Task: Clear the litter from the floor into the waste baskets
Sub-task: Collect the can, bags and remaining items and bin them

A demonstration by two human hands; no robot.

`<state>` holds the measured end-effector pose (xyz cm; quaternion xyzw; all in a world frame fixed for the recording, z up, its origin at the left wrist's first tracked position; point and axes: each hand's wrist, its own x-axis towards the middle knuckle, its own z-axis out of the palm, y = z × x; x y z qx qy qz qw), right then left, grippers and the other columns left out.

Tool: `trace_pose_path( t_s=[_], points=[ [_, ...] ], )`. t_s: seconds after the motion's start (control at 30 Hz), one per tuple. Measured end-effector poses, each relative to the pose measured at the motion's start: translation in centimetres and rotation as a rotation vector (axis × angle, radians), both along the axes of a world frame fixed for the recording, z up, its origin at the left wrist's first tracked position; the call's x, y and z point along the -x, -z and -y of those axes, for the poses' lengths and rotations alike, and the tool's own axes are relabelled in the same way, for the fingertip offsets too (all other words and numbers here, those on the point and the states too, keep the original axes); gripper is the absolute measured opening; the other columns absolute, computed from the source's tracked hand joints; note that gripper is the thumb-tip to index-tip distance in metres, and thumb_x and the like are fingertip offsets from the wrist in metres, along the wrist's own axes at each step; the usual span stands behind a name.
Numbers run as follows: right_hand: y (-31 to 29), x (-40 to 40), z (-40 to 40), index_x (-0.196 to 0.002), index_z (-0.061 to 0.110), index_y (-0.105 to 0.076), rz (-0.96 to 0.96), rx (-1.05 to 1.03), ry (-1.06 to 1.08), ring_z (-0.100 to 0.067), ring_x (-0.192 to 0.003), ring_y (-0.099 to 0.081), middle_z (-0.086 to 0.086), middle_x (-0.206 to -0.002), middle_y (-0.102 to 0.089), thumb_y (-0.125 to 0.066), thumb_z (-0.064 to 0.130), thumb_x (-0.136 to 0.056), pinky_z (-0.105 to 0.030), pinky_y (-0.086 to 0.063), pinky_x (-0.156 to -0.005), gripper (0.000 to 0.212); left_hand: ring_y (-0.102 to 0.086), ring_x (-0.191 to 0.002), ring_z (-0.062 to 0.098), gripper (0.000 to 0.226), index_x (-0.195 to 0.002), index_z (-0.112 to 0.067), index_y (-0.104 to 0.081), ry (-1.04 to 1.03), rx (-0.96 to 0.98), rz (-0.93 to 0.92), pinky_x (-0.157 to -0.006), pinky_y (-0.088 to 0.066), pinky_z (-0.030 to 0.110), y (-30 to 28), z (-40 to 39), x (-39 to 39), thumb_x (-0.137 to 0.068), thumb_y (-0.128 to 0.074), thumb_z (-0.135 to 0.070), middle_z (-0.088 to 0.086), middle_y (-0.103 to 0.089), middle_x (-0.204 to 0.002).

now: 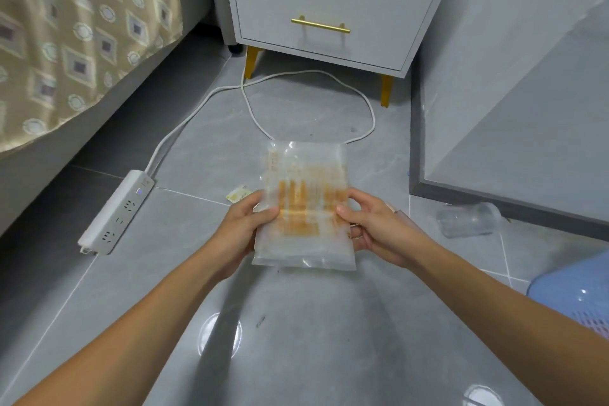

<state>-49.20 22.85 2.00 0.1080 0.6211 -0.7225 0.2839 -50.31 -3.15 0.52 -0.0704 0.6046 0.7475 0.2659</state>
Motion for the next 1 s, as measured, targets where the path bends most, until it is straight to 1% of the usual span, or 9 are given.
trace_pose_path(
  t_s=[0.07, 0.17, 0.23, 0.3, 0.43, 0.6, 0.8, 0.9, 1.0],
  points=[
    [0.0, 0.0, -0.1, -0.135, 0.01, -0.059, 0.028, 0.119, 0.032, -0.011, -0.062, -0.069, -0.001, -0.085, -0.074, -0.051, 0.005, -0.105, -0.028, -0.06, -0.062, 0.031, -0.072, -0.109, 0.027, 0.03, -0.128, -0.016, -0.067, -0.012, -0.059, 0.013, -0.092, -0.058, 0.039, -0.1, 0.2, 0.0, -0.1, -0.058, -0.009, 0.008, -0.074, -0.121],
    [0.0, 0.1, -0.1, -0.121, 0.0, -0.07, 0.044, 0.201, 0.078, -0.025, -0.088, -0.072, -0.016, -0.11, -0.073, -0.042, -0.002, -0.1, -0.035, -0.06, -0.078, 0.035, -0.069, -0.096, 0.026, 0.029, -0.11, -0.008, -0.074, -0.043, -0.061, 0.044, -0.071, -0.056, 0.03, -0.5, 0.4, 0.0, -0.095, -0.05, -0.003, 0.008, -0.075, -0.106],
    [0.1, 0.1, -0.3, -0.104, -0.003, -0.076, 0.071, 0.223, 0.117, -0.032, -0.096, -0.069, -0.027, -0.118, -0.067, -0.04, 0.008, -0.093, -0.04, -0.057, -0.083, 0.039, -0.066, -0.091, 0.029, 0.038, -0.101, -0.003, -0.074, -0.061, -0.113, 0.082, -0.068, -0.052, 0.031, -0.4, 0.6, 0.1, -0.091, -0.038, -0.008, 0.012, -0.073, -0.1],
    [0.3, 0.1, -0.5, -0.106, -0.004, -0.073, 0.049, 0.186, 0.076, -0.032, -0.097, -0.069, -0.025, -0.116, -0.068, -0.047, 0.023, -0.097, -0.043, -0.054, -0.085, 0.039, -0.069, -0.084, 0.03, 0.044, -0.105, 0.0, -0.071, -0.054, -0.15, 0.122, -0.067, -0.055, 0.033, -0.6, 0.9, 0.1, -0.095, -0.033, -0.019, 0.013, -0.074, -0.097],
    [0.7, 0.0, -0.1, -0.123, 0.01, -0.065, -0.05, -0.016, -0.023, -0.025, -0.099, -0.069, -0.011, -0.115, -0.071, -0.075, 0.011, -0.09, -0.036, -0.054, -0.078, 0.035, -0.065, -0.09, 0.028, 0.024, -0.119, -0.021, -0.072, 0.041, 0.046, 0.027, -0.081, -0.049, 0.044, 0.5, 1.3, 0.4, -0.099, -0.059, -0.016, 0.008, -0.072, -0.104],
    [2.7, -0.1, 0.7, -0.135, 0.038, -0.055, -0.06, -0.089, 0.121, -0.029, -0.1, -0.076, -0.011, -0.111, -0.078, -0.083, 0.0, -0.081, -0.034, -0.06, -0.071, 0.072, -0.066, -0.079, 0.03, 0.039, -0.118, -0.027, -0.071, -0.104, 0.212, -0.055, -0.063, -0.054, 0.039, 1.9, 1.2, 0.2, -0.089, -0.073, 0.0, 0.025, -0.067, -0.086],
    [5.4, -0.9, 1.6, -0.111, 0.0, -0.074, -0.006, -0.218, 0.253, -0.034, -0.092, -0.077, -0.016, -0.097, -0.079, -0.085, -0.003, -0.076, -0.039, -0.062, -0.08, 0.037, -0.066, -0.065, 0.029, 0.01, -0.1, -0.014, -0.065, -0.236, 0.403, -0.018, -0.061, -0.056, 0.039, 4.0, 0.4, 0.2, -0.093, -0.072, -0.014, 0.024, -0.073, -0.083],
    [5.2, -0.9, 0.9, -0.104, 0.002, -0.076, -0.025, -0.231, 0.261, -0.035, -0.094, -0.076, -0.015, -0.097, -0.079, -0.083, -0.004, -0.078, -0.043, -0.061, -0.087, 0.028, -0.067, -0.08, 0.027, 0.012, -0.101, -0.019, -0.063, -0.359, 0.69, -0.153, -0.068, -0.052, 0.033, 5.3, 1.2, 2.1, -0.092, -0.068, -0.024, 0.009, -0.07, -0.094],
    [4.4, -1.2, 0.5, -0.101, 0.004, -0.076, -0.061, -0.232, 0.246, -0.029, -0.088, -0.077, -0.014, -0.095, -0.08, -0.083, -0.003, -0.078, -0.034, -0.061, -0.077, 0.025, -0.049, -0.121, 0.024, 0.047, -0.132, -0.029, -0.054, -0.224, 0.994, -0.291, -0.091, -0.047, 0.037, 5.9, 1.2, 4.8, -0.089, -0.073, -0.036, 0.002, -0.047, -0.127]
  ],
)
